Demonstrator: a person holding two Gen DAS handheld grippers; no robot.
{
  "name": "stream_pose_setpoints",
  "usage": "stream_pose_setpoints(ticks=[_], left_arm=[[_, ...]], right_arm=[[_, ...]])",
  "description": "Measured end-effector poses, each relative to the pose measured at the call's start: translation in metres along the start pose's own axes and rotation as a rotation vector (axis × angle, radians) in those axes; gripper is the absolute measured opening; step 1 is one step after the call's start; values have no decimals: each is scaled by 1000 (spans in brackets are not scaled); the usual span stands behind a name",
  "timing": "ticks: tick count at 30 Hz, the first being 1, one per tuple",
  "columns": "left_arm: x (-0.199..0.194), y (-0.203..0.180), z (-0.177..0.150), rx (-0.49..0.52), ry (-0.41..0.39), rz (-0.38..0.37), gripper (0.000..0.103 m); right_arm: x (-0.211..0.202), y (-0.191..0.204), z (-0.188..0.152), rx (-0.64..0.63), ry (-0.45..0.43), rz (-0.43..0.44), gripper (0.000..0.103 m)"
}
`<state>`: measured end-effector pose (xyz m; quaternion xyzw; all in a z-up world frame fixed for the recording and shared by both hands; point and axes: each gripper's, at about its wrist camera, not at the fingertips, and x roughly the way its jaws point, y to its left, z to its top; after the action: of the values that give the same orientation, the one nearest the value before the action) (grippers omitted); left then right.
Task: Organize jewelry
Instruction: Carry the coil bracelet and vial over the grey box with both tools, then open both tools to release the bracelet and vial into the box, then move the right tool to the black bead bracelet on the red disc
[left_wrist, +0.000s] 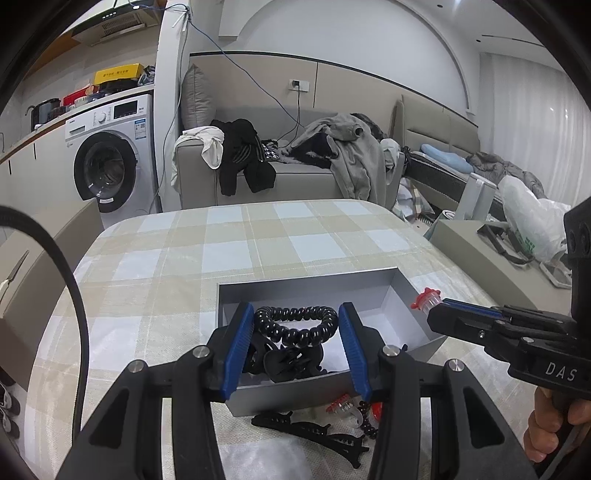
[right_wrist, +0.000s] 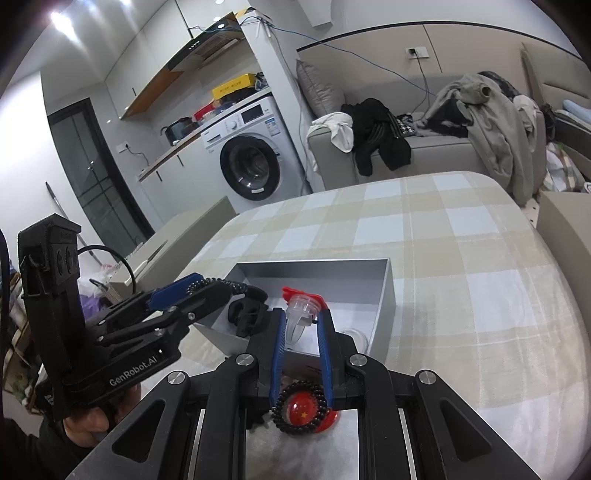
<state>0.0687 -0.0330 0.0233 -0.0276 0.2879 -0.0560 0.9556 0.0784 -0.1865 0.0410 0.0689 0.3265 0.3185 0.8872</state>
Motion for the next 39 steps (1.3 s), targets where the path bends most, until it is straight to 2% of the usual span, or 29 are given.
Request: stream_pose_setpoints(ticks=[10,18,21,23,27,29,30,34,36,39], left_arm=[[4,-1,-3,4,22,3,42],[6,-2,-3,-3,44,-14,45],[8,-2,-3,-15,71,-30,56],[7,-3,-3,-20,79,-28,78],[-2,-3,-3,-26,57,-23,85],[-5,-2,-3,-28,59,-5,97],[-7,-1,-4,-30,57,4,100],[-17,4,-8,-41,48,30,101],[-20,6,-11,-47,54,39,101],[-23,9,-16,-50,63,52,101]], right_arm=[[14,-3,3,6,19,-7,16],[8,-3,3,6,8,-11,23],[6,-5,2,12,2,-18,27],[3,-6,2,18,1,-24,31],[-2,-10,-1,28,-7,-40,44],[-5,-11,-2,30,-8,-50,57],[-6,-12,-3,32,-9,-55,67],[-11,-15,-8,36,-6,-89,96],[-13,-16,-10,36,1,-116,102],[-7,-19,-14,24,47,-160,103]])
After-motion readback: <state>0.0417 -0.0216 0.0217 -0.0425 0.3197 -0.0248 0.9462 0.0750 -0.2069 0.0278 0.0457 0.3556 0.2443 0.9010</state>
